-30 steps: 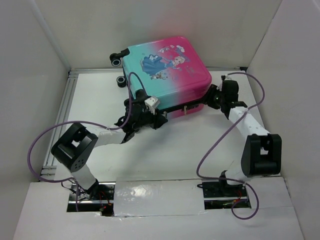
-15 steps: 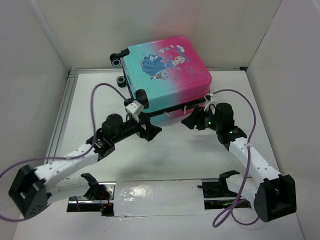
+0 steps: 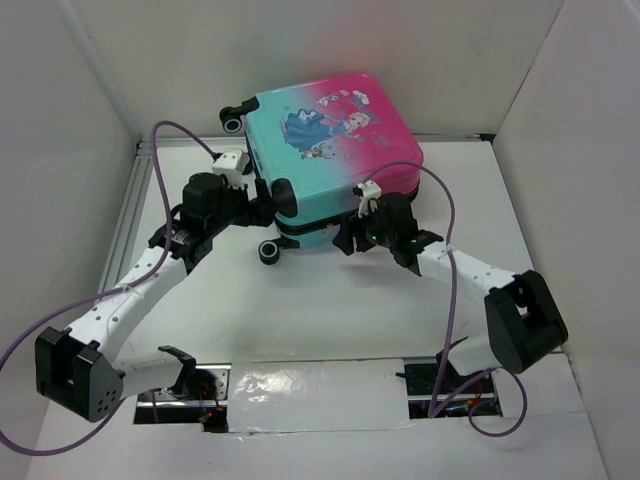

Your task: Pack the luggage

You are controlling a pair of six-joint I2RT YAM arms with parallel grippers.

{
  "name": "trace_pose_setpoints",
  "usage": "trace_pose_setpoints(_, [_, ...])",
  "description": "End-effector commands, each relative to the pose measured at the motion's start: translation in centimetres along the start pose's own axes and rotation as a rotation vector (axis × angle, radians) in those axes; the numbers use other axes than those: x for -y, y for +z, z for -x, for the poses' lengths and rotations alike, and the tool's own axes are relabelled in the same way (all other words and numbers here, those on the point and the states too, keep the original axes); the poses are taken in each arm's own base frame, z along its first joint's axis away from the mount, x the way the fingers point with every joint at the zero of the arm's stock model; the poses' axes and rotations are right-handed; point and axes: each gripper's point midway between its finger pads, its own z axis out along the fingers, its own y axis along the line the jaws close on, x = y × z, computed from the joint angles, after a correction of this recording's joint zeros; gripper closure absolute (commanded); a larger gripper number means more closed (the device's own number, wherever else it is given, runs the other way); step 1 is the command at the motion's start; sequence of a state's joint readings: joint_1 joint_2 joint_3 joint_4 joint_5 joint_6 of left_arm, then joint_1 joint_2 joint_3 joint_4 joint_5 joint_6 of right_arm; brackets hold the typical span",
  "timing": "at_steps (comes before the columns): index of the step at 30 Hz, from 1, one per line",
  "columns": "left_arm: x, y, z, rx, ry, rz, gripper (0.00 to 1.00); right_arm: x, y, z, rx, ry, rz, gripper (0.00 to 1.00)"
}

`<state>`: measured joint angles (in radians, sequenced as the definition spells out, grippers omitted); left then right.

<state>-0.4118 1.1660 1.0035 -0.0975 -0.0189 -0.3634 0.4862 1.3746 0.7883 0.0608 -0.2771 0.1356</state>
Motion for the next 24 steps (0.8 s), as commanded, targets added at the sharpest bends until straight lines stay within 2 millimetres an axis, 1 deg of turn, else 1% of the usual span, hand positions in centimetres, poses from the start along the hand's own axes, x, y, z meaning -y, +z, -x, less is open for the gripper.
trace_pose_setpoints(1, [0.8,-0.3,0.0,-0.046,0.061,-0.101,0.00,-0.2,1.5,4.1,0.118,-0.101,0.011,0.33])
trace_pose_setpoints(2, [1.3,-0.4,0.2,-0.040,0.084,-0.134,0.00,-0.7,1.8,4.5,0.138,-0.111,0.024,0.33])
trace_pose_setpoints(3, [1.3,-0.4,0.4,-0.033,0.106,-0.155,0.00,-0.4,2.1,4.6,0.146,-0.101,0.012,0.33])
trace_pose_setpoints(4, [1.5,-0.4,0.0,-0.042,0.126,-0.193,0.00,-0.2,2.5,4.3,0.138,-0.099,0.011,0.33])
trace_pose_setpoints(5, [1.8,-0.5,0.1,-0.035,0.160,-0.221,0.00,-0.2,2.7,4.7,0.148,-0.102,0.013,0.33])
trace_pose_setpoints(6, [1.0,0.0,-0.3,-0.036,0.209,-0.210,0.00,-0.8,2.8,5.0,0.163,-0.100,0.025,0.33])
trace_pose_setpoints(7, [1.0,-0.1,0.2,-0.026,0.231,-0.223,0.00,-0.7,3.2,4.9,0.156,-0.098,0.024,0.33])
trace_pose_setpoints(8, [1.0,0.0,-0.5,-0.052,0.246,-0.265,0.00,-0.6,3.6,4.6,0.152,-0.088,0.025,0.33])
trace_pose_setpoints(9, [0.8,0.4,-0.3,-0.060,0.301,-0.282,0.02,-0.7,3.8,5.3,0.170,-0.079,0.029,0.33])
trace_pose_setpoints(10, [0.8,0.6,-0.6,-0.075,0.320,-0.293,0.02,-0.7,4.0,5.2,0.171,-0.079,0.029,0.33])
trace_pose_setpoints(11, [0.6,0.7,-0.6,-0.086,0.337,-0.309,0.02,-1.1,4.3,5.3,0.169,-0.068,0.038,0.33])
trace_pose_setpoints(12, [0.4,1.2,-1.1,-0.104,0.376,-0.320,0.04,-1.0,4.5,5.2,0.172,-0.068,0.039,0.33])
trace_pose_setpoints(13, [0.1,1.5,-1.0,-0.107,0.393,-0.320,0.06,-0.8,4.9,5.4,0.173,-0.055,0.026,0.34])
trace_pose_setpoints(14, [0.1,1.6,-1.2,-0.112,0.412,-0.334,0.09,-0.7,4.9,6.0,0.185,-0.056,0.018,0.34])
trace_pose_setpoints(15, [-0.2,2.1,-1.7,-0.124,0.439,-0.336,0.12,-0.9,5.2,5.7,0.182,-0.049,0.017,0.37])
trace_pose_setpoints(16, [-0.4,2.2,-1.1,-0.111,0.453,-0.323,0.12,-0.9,5.4,5.9,0.183,-0.050,0.017,0.37])
trace_pose_setpoints(17, [-0.8,2.5,-1.4,-0.118,0.476,-0.332,0.14,-0.6,5.7,6.1,0.184,-0.048,0.005,0.40])
trace_pose_setpoints(18, [-0.6,2.4,-1.7,-0.124,0.492,-0.350,0.14,-0.5,5.7,6.1,0.186,-0.047,-0.004,0.42])
trace_pose_setpoints(19, [-0.6,2.6,-1.9,-0.129,0.506,-0.363,0.14,-0.4,6.0,6.1,0.183,-0.047,-0.005,0.47])
trace_pose_setpoints(20, [-0.4,2.6,-1.7,-0.114,0.530,-0.377,0.14,-0.3,6.2,5.8,0.174,-0.045,-0.006,0.50])
trace_pose_setpoints(21, [-0.5,2.6,-2.1,-0.123,0.527,-0.377,0.14,-0.2,6.6,5.9,0.173,-0.044,-0.007,0.52])
trace_pose_setpoints(22, [-0.5,2.7,-1.9,-0.114,0.530,-0.377,0.14,-0.1,6.6,5.9,0.175,-0.034,-0.016,0.56])
trace_pose_setpoints(23, [-0.5,2.8,-2.1,-0.120,0.520,-0.396,0.15,0.1,6.8,5.5,0.165,-0.032,-0.018,0.60])
trace_pose_setpoints(24, [-0.4,2.7,-2.2,-0.117,0.529,-0.406,0.15,0.1,6.8,6.0,0.176,-0.033,-0.025,0.62])
